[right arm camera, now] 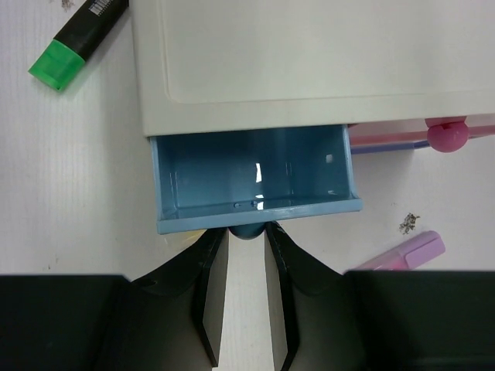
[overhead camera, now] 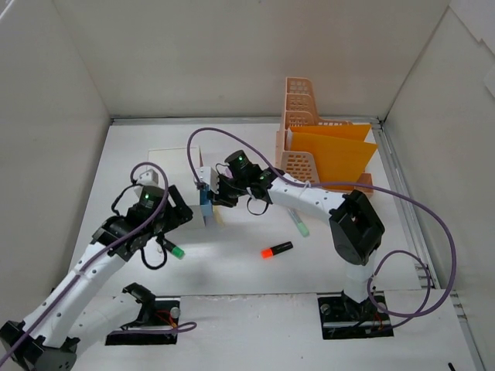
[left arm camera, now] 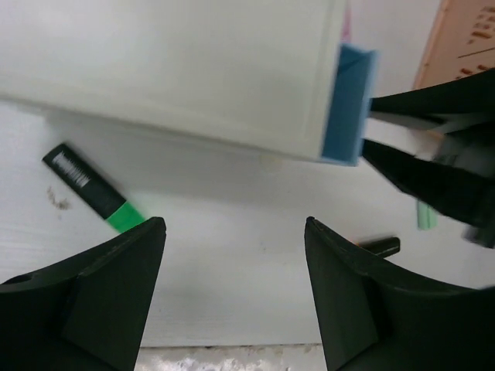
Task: Organize the desk
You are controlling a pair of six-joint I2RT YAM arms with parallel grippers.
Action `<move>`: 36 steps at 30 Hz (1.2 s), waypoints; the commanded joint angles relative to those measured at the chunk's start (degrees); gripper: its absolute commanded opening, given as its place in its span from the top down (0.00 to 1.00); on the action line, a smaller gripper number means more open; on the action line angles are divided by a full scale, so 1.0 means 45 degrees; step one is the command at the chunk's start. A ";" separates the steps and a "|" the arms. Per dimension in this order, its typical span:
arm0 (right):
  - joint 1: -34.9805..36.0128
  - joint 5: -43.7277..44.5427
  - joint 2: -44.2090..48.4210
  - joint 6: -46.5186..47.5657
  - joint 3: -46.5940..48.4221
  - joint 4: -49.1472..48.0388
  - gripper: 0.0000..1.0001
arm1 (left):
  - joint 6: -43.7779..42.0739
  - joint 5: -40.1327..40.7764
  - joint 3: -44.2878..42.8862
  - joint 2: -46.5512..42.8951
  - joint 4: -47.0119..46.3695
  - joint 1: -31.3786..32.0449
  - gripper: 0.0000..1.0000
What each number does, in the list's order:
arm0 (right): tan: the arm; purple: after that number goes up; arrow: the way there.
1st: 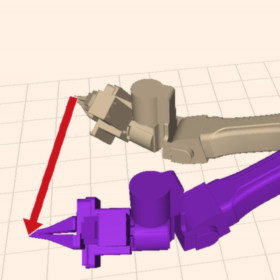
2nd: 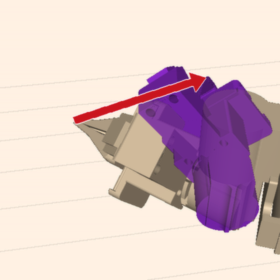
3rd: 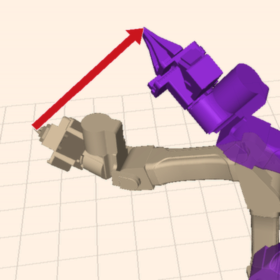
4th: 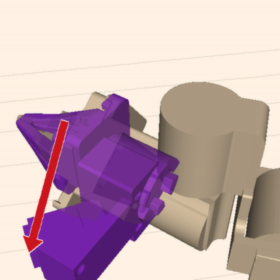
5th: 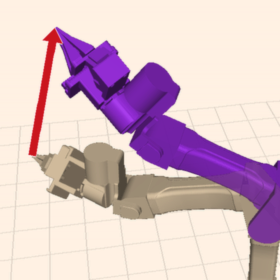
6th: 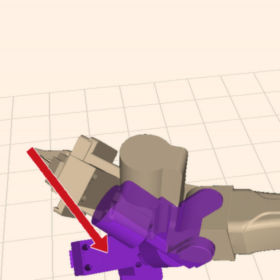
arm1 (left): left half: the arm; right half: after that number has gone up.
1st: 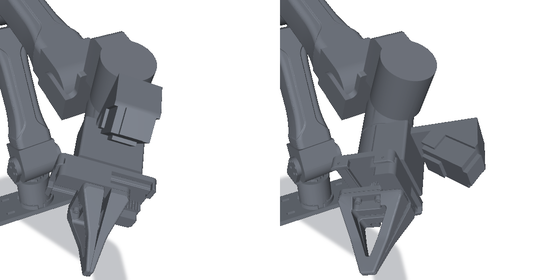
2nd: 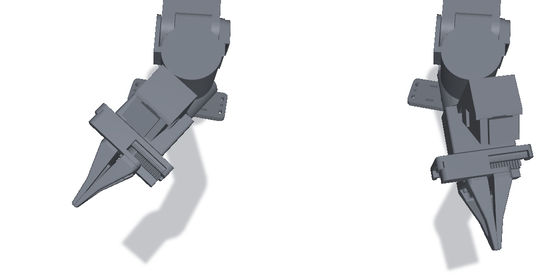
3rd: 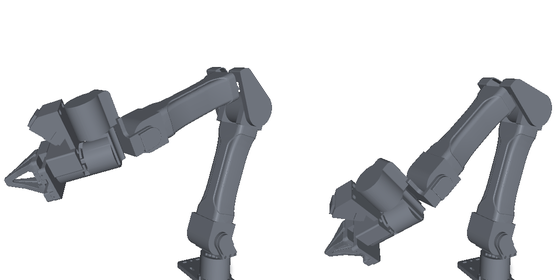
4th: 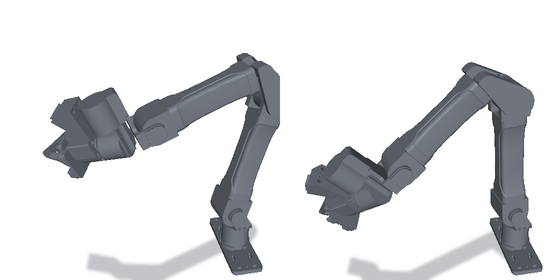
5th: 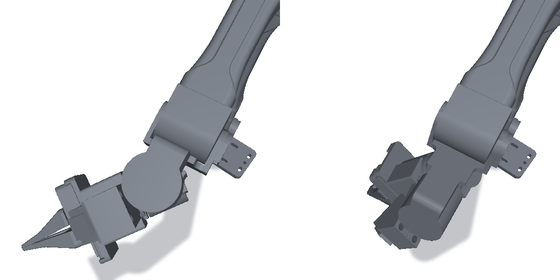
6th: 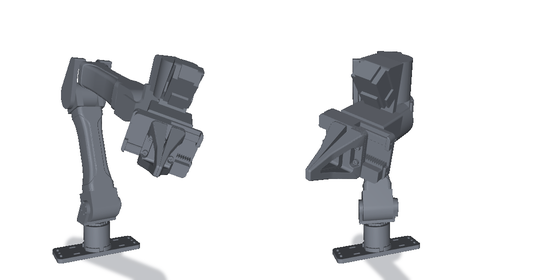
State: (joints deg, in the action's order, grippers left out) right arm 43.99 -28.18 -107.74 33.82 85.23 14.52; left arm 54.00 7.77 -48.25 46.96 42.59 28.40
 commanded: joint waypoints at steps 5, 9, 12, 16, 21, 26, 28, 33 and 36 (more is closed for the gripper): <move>-0.0517 -0.0650 0.0408 -0.0485 0.0259 -0.0259 0.98 | -0.2544 0.2706 -0.3336 0.2121 -0.1201 0.0759 0.30; -0.0634 -0.0846 0.0427 -0.0738 0.0220 -0.0278 0.98 | -0.2976 0.2142 -0.3731 0.3214 -0.1495 0.0409 0.30; -0.0673 -0.1157 0.0408 -0.0973 0.0298 -0.0278 0.98 | -0.3171 0.1634 -0.3420 0.3295 -0.1963 0.0290 0.30; -0.0732 -0.1334 0.0369 -0.1130 0.0318 -0.0278 0.98 | -0.3776 0.1242 -0.3320 0.3392 -0.2491 0.0153 0.31; -0.0810 -0.1568 0.0291 -0.1480 0.0356 -0.0278 0.98 | -0.4614 0.1281 -0.3438 0.3685 -0.2647 0.0153 0.31; -0.0927 -0.1783 0.0252 -0.1696 0.0415 -0.0278 0.98 | -0.5182 0.1261 -0.3282 0.3978 -0.2706 0.0386 0.31; -0.0947 -0.1881 0.0271 -0.1754 0.0415 -0.0278 0.98 | -0.5416 0.1320 -0.3185 0.4056 -0.2765 0.0542 0.30; -0.1064 -0.2194 0.0213 -0.2009 0.0454 -0.0278 0.98 | -0.5730 0.1496 -0.2931 0.4251 -0.3116 0.0934 0.30; -0.1025 -0.2252 0.0193 -0.2067 0.0454 -0.0279 0.98 | -0.5827 0.1690 -0.2930 0.4486 -0.3117 0.1303 0.30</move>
State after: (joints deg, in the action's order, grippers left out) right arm 39.64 -35.90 -107.74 25.87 85.23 15.42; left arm 29.93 13.74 -60.82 66.65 32.21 32.91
